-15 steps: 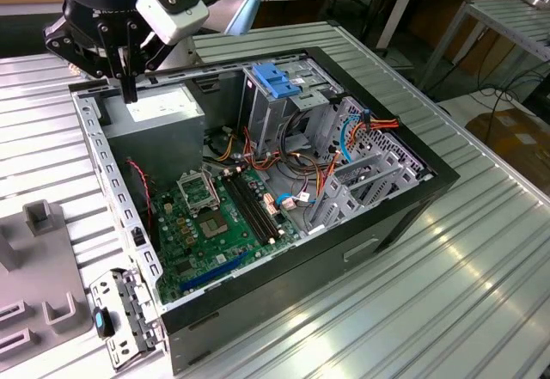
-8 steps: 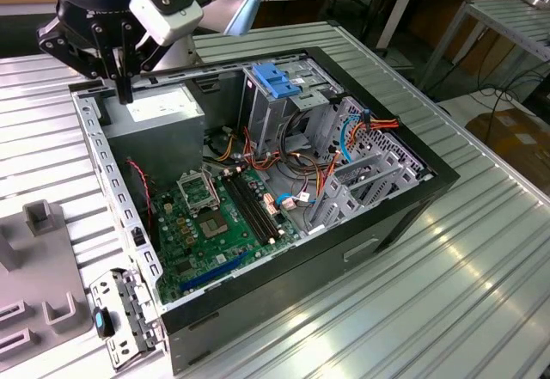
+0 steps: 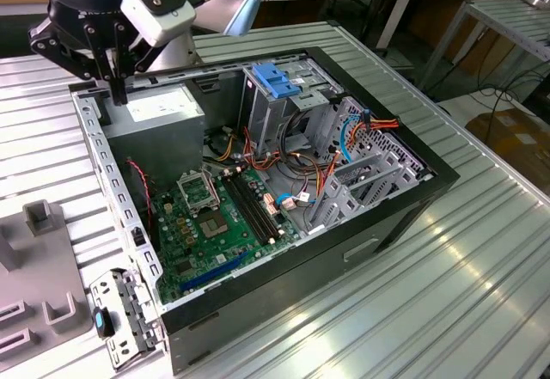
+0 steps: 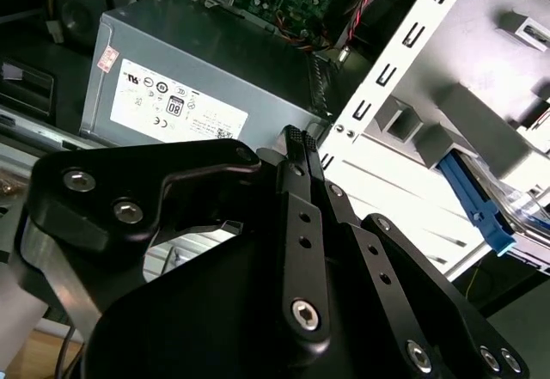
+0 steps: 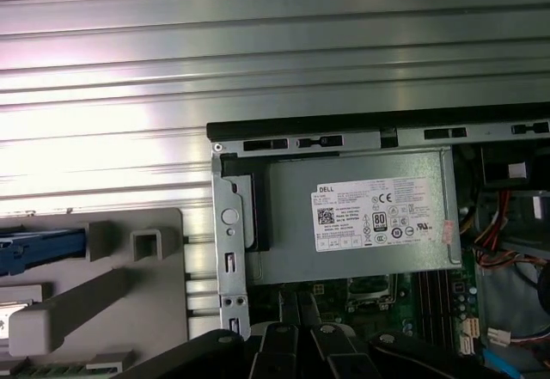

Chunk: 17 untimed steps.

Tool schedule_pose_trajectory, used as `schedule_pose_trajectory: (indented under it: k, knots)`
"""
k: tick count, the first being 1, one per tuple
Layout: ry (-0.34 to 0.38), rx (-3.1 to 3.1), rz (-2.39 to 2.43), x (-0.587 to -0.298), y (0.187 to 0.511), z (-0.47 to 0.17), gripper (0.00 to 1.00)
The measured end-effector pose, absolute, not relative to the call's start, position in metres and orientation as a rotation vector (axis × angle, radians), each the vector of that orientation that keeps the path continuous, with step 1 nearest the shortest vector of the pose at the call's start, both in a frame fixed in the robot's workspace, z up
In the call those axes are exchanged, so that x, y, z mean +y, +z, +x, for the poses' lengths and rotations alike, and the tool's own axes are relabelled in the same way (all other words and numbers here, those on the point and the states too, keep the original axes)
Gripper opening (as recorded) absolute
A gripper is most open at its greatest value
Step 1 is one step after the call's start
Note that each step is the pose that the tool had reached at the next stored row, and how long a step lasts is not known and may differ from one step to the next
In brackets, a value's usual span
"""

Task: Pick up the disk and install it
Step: 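Reach for the disk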

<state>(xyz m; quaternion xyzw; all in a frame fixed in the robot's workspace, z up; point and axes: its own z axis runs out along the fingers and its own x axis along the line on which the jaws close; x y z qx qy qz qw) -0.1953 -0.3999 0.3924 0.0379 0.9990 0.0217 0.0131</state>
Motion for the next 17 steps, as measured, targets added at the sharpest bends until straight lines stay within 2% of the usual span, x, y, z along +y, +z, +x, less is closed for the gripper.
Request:
schedule_pose_trajectory:
  k: [17]
  knots:
    - [0.068, 3.113, 0.118, -0.4, 0.392, -0.207, 0.15]
